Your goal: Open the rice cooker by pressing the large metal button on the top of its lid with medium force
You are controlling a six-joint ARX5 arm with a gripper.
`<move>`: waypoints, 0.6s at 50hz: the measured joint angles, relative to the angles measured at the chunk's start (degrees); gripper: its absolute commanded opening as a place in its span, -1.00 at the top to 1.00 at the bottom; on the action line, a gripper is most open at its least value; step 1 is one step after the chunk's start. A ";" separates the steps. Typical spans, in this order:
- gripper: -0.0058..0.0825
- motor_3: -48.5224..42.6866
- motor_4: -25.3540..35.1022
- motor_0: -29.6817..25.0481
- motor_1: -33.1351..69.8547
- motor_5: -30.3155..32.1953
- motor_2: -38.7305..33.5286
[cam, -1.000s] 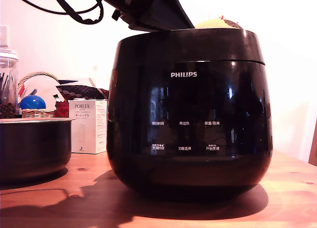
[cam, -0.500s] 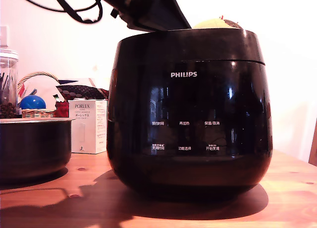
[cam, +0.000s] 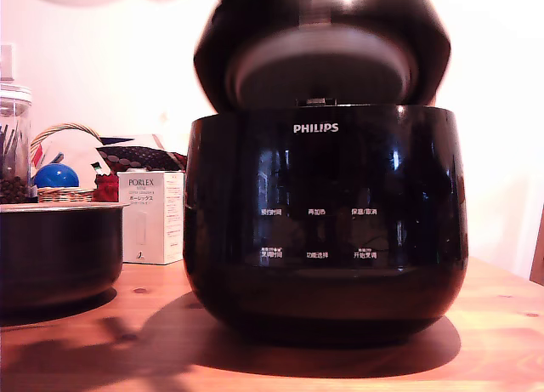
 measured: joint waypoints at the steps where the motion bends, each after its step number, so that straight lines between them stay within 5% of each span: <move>1: 0.92 0.57 -1.01 0.00 -0.50 0.02 0.00; 16: 0.92 -0.11 -10.84 1.29 -7.34 7.30 0.00; 30: 0.92 -5.97 -17.05 8.26 -15.32 10.58 0.00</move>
